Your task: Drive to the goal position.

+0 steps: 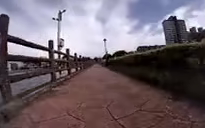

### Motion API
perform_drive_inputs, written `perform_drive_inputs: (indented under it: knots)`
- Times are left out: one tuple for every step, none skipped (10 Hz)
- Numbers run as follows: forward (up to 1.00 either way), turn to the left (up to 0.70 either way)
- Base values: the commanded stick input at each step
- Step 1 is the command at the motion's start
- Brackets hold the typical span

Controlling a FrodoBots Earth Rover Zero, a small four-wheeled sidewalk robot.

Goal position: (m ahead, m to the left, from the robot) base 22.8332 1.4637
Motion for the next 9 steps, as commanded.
perform_drive_inputs:
  knots:
    - [0.7,0.02]
    - [0.7,0.08]
    - [0.7,0.11]
    - [0.7,0.11]
    - [0.7,0.11]
    - [0.7,0.11]
    - [0.7,0.11]
    - [0.7,0.11]
    - [0.7,0.11]
